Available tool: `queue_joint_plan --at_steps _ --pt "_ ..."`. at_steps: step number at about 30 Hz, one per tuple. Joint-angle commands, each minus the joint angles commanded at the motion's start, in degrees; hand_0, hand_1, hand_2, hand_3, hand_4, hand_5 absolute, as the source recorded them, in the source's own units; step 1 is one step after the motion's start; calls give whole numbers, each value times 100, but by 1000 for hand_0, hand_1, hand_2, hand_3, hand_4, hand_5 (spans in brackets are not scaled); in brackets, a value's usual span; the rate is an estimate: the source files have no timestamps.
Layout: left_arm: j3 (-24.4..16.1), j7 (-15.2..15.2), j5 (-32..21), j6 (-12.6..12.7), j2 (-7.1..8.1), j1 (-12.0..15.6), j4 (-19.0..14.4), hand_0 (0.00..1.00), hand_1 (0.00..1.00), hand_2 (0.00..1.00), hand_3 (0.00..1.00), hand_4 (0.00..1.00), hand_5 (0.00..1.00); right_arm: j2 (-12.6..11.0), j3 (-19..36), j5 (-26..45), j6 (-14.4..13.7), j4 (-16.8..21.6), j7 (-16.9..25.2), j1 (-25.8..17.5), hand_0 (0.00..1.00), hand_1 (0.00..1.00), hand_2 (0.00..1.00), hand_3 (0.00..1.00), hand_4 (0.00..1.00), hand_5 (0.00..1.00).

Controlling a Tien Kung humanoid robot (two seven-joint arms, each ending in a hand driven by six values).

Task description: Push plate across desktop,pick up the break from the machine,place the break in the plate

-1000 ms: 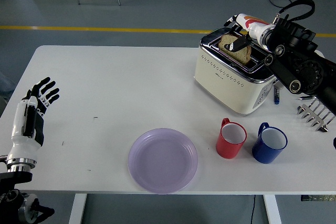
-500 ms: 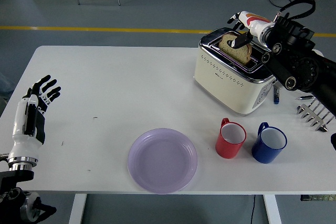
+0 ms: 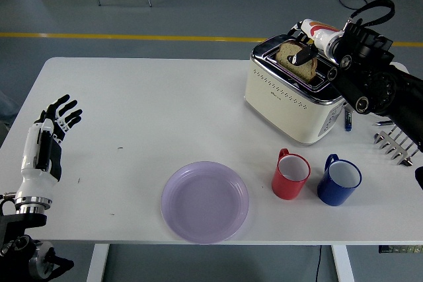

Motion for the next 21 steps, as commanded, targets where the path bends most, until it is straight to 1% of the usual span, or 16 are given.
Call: queue_joint_plan --at_steps 3,4,9,10,15,16,21 --pt "15 -3 -6 1 3 -12 7 754 745 802 797 535 946 34 -100 92 -8 -70 -35 26 779 733 718 821 717 173" --pt "20 -2 -6 -2 1 -23 7 752 745 801 795 532 944 61 -203 173 -48 -110 -102 53 610 634 638 779 710 180" --pt "-3 -5 -11 6 -14 -51 11 752 745 801 795 532 944 104 -377 386 -207 -125 -231 85 610 634 638 779 710 180" --pt "-1 -6 -13 8 -11 -55 15 752 743 801 789 533 945 105 -393 390 -209 -113 -235 85 443 505 526 687 689 178" --pt "22 -9 -15 9 -1 -63 25 752 743 801 789 533 945 142 -487 399 -219 -114 -248 84 443 505 526 687 689 178" --pt "23 -9 -14 9 -1 -65 26 752 744 801 785 533 945 153 -496 413 -223 -118 -245 83 361 438 482 626 679 169" --pt "20 -9 -18 10 1 -109 49 752 744 801 785 533 945 164 -718 578 -130 -204 -237 131 361 438 482 626 679 169"
